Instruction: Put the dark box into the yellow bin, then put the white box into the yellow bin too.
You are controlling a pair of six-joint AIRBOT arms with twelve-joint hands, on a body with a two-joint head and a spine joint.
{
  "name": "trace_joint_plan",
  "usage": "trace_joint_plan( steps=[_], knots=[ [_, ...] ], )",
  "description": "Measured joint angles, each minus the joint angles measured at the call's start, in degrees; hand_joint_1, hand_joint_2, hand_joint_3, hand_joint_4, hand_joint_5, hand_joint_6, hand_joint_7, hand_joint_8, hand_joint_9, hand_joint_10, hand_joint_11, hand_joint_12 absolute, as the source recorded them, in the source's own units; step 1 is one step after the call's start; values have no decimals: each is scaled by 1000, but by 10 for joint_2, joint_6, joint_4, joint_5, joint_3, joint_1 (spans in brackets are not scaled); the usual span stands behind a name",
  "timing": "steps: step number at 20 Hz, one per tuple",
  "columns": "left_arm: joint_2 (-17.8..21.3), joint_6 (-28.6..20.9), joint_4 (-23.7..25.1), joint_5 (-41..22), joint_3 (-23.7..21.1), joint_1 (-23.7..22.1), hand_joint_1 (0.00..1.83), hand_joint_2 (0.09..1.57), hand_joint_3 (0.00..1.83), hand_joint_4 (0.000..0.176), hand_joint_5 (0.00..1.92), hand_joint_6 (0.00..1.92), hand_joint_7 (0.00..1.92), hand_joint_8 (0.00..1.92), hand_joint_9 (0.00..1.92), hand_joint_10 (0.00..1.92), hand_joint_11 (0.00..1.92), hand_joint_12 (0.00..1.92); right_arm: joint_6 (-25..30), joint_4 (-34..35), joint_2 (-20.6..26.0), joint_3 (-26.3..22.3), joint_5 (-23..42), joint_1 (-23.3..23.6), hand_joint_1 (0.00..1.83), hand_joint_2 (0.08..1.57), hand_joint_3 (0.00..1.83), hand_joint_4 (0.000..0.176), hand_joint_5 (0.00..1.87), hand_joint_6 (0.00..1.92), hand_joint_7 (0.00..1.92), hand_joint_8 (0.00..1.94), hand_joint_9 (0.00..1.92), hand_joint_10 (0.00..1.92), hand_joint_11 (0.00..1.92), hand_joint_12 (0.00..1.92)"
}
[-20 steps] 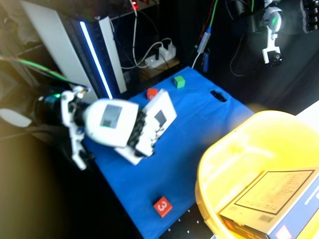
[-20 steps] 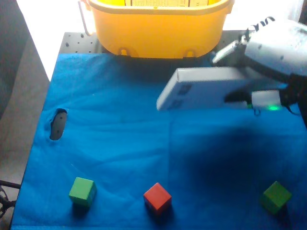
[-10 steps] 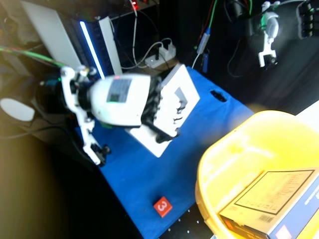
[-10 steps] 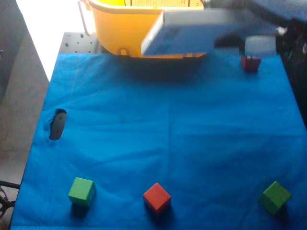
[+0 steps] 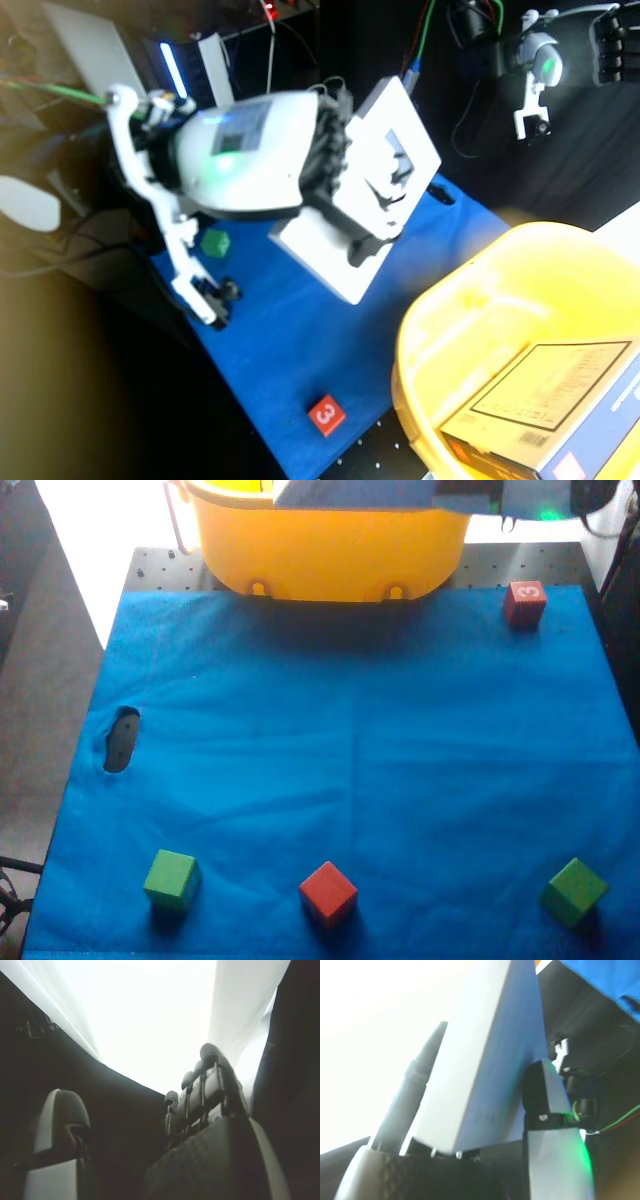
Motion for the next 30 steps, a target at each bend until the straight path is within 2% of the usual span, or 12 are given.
trace_joint_plan(
  steps=[5, 8, 10, 12, 16, 17, 18, 19, 20, 22, 25, 30],
  knots=[
    [-5, 0, 4, 2, 3, 1, 1110, 1024, 6, 168, 127, 5, 46, 8, 0, 0, 2, 105, -18, 2, -13, 14, 4, 12, 1265, 1075, 0, 0, 984, 841, 1168, 828, 1269, 554, 1053, 1192],
    [-11, -1, 12, 3, 3, 1, 1087, 994, 0, 140, 105, 5, 34, 2, 0, 0, 0, 253, -33, -2, -24, 26, -6, 31, 1258, 1090, 2, 0, 945, 908, 1140, 869, 1240, 474, 1010, 1102],
    [-11, -4, 20, -6, 3, 1, 1096, 954, 0, 146, 117, 3, 49, 5, 16, 6, 0, 317, -61, 4, -27, 32, 5, 47, 1274, 1080, 0, 0, 965, 842, 1169, 859, 1265, 537, 1011, 1213],
    [-17, -4, 16, -17, 3, 1, 1098, 931, 0, 130, 82, 0, 29, 0, 26, 6, 0, 249, -63, 15, -35, 43, 16, 47, 1281, 1058, 0, 0, 996, 810, 1240, 710, 1311, 504, 1067, 1152],
    [-29, -4, 38, -16, 2, 2, 1120, 947, 3, 121, 124, 7, 77, 4, 18, 3, 0, 57, -70, 35, -70, 96, 4, 46, 1272, 1075, 0, 0, 948, 897, 1205, 754, 1325, 383, 1003, 1168],
    [-32, -4, 37, -16, 2, 2, 1120, 963, 8, 121, 118, 2, 54, 2, 3, 0, 0, 11, -104, 64, -83, 113, 3, 46, 1283, 1062, 0, 0, 978, 830, 1241, 707, 1385, 397, 1073, 1209],
    [-36, -5, 38, -16, 5, 2, 1097, 967, 8, 119, 87, 0, 30, 0, 0, 0, 0, 1, -105, 95, -103, 145, -2, 46, 1101, 1033, 0, 0, 600, 297, 774, 246, 879, 133, 521, 1008],
    [-39, -5, 43, -15, 7, 2, 1066, 955, 2, 118, 78, 0, 36, 4, 0, 0, 0, 0, -101, 118, -115, 175, -14, 46, 983, 988, 0, 111, 319, 63, 502, 51, 558, 26, 273, 710],
    [-41, -7, 53, -14, 7, 2, 1054, 948, 0, 117, 95, 8, 49, 9, 0, 0, 0, 0, -96, 136, -116, 187, -31, 46, 843, 901, 0, 163, 106, 12, 257, 9, 292, 4, 120, 370],
    [-41, -7, 48, -12, 7, 2, 1014, 918, 0, 120, 103, 8, 46, 6, 0, 0, 0, 0, -95, 139, -104, 181, -36, 46, 744, 874, 0, 175, 9, 2, 142, 2, 148, 0, 111, 113],
    [-42, -9, 51, -14, 3, 2, 1052, 908, 0, 107, 119, 10, 53, 6, 1, 0, 14, 7, -94, 131, -101, 173, -24, 46, 737, 863, 0, 176, 0, 0, 110, 0, 120, 4, 83, 74],
    [-42, -9, 51, -15, 2, 2, 1049, 891, 3, 136, 175, 13, 112, 3, 36, 1, 73, 47, -94, 129, -95, 159, -29, 46, 719, 864, 0, 176, 0, 0, 60, 1, 77, 6, 62, 58]
  ],
)
